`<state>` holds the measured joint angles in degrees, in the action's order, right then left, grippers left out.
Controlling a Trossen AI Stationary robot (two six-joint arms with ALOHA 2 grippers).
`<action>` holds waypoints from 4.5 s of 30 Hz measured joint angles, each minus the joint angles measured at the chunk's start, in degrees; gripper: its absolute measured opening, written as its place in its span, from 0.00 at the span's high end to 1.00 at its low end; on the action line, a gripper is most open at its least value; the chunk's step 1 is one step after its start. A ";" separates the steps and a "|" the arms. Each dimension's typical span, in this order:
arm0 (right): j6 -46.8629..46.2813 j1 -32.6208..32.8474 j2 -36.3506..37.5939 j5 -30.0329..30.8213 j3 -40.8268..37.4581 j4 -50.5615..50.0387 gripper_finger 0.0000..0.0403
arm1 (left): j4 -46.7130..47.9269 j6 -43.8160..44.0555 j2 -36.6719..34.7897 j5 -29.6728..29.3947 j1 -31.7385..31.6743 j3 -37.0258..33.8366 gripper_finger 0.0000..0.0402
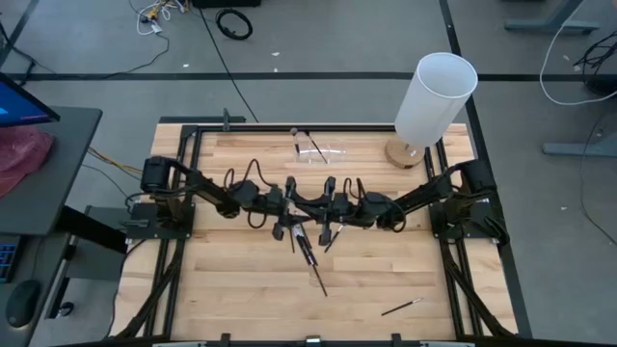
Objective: Pick & Place Makeup Supplies
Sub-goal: Put the black makeup brush into the transparent organizer
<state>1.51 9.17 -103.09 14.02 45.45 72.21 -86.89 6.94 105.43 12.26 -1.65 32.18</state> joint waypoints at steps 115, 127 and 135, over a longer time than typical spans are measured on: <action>-13.44 -32.76 -3.45 17.89 -5.57 -17.10 0.96 | 29.49 2.76 -0.07 -6.70 1.66 0.86 0.46; -13.50 -32.74 0.29 18.01 -5.57 -23.03 0.61 | 29.58 2.91 -0.07 -6.70 1.64 0.86 0.46; -13.16 -29.82 14.28 18.10 -5.57 -41.82 0.50 | 29.76 2.80 -0.07 -6.70 1.62 0.86 0.46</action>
<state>-11.65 -20.66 -88.81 32.11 39.88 30.39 -57.14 9.74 105.36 5.56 -0.03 33.04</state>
